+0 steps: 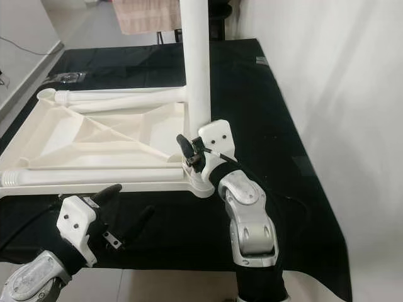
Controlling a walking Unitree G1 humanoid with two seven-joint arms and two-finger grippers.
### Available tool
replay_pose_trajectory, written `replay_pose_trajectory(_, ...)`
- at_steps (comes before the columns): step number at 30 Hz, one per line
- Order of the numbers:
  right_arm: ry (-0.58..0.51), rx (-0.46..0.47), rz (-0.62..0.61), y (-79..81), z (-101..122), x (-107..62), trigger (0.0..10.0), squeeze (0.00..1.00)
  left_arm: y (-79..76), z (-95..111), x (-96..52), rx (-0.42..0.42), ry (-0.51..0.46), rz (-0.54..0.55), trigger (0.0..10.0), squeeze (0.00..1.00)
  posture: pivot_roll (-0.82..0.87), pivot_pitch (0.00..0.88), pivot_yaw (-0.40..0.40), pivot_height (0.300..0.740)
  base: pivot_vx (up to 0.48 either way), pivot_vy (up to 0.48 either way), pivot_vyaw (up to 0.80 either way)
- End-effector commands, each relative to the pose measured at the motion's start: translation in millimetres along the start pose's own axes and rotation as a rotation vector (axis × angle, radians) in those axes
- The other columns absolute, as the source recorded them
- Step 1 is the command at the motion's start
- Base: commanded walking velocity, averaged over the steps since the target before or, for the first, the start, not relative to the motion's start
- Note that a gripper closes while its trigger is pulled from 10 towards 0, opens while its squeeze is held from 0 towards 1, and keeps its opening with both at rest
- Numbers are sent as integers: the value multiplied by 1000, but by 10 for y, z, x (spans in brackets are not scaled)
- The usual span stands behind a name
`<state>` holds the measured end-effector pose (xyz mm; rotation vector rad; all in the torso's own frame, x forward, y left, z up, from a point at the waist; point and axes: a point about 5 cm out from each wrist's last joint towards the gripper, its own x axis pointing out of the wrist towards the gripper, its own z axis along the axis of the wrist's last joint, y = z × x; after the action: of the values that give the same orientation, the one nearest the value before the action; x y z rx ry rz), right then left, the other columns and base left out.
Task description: Building children table
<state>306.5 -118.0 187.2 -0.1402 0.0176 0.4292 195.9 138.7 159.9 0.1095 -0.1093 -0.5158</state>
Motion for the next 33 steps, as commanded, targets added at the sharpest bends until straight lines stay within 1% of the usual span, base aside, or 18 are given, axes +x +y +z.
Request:
replay_pose_trajectory(1,49,73,102,-7,-91,10,10000,1000,37,-42,12,1,7,18,10000,0,-42,138,27,740,0,0,0)
replay_pose_trajectory(4,-1,61,197,-36,13,27,10000,1000,46,-47,32,1,4,20,10000,0,-42,126,24,740,0,0,0)
replay_pose_trajectory(5,-49,20,316,-95,119,45,10000,576,48,-58,58,-6,2,14,10000,0,-43,115,21,740,0,0,0)
replay_pose_trajectory(6,-79,-13,394,-146,190,52,10000,576,48,-66,78,-12,1,10,10000,0,-43,112,19,740,0,0,0)
replay_pose_trajectory(7,-79,-13,394,-146,190,52,10000,576,48,-66,78,-12,1,10,10000,0,-43,112,19,740,0,0,0)
replay_pose_trajectory(8,-99,-42,465,-212,252,71,10000,0,46,-79,105,-23,1,-1,10000,0,-43,101,14,740,0,0,0)
replay_pose_trajectory(10,-90,-106,608,-307,310,120,10000,0,39,-99,154,-34,-1,-17,10000,0,-39,87,7,740,0,0,0)
replay_pose_trajectory(11,-90,-106,608,-307,310,120,10000,0,39,-99,154,-34,-1,-17,10000,0,-39,87,7,740,0,0,0)
replay_pose_trajectory(13,-51,-108,760,-327,273,121,10000,0,35,-124,184,-38,-1,-19,10000,0,-34,61,-1,740,0,0,0)
replay_pose_trajectory(17,-13,-110,856,-310,212,133,10000,0,37,-145,194,-43,-1,-13,10000,0,-27,54,-4,740,0,0,0)
replay_pose_trajectory(21,9,-73,904,-278,169,280,9686,0,36,-175,196,-44,-1,11,10000,0,-14,35,-11,740,0,0,0)
replay_pose_trajectory(22,13,-63,931,-274,161,291,4980,0,36,-181,196,-46,-2,16,10000,0,-13,31,-11,740,0,0,0)
replay_pose_trajectory(24,13,-63,931,-274,161,291,4980,0,36,-181,196,-46,-2,16,10000,0,-13,31,-11,740,0,0,0)
replay_pose_trajectory(25,15,-42,953,-279,153,291,0,0,34,-186,194,-48,-2,18,10000,0,-13,31,-11,740,0,0,0)
replay_pose_trajectory(26,15,-35,975,-297,142,291,0,0,35,-191,191,-49,-3,19,3333,0,-13,27,-9,740,0,0,0)
replay_pose_trajectory(28,15,-35,975,-297,142,291,0,0,35,-191,191,-49,-3,19,3333,0,-13,27,-9,740,0,0,0)
replay_pose_trajectory(29,13,-32,983,-325,128,292,0,0,35,-196,190,-51,-6,17,0,0,-15,28,-7,740,0,0,0)
replay_pose_trajectory(33,27,-39,970,-381,57,249,0,0,35,-203,186,-55,-10,15,0,0,-24,29,3,740,0,0,0)
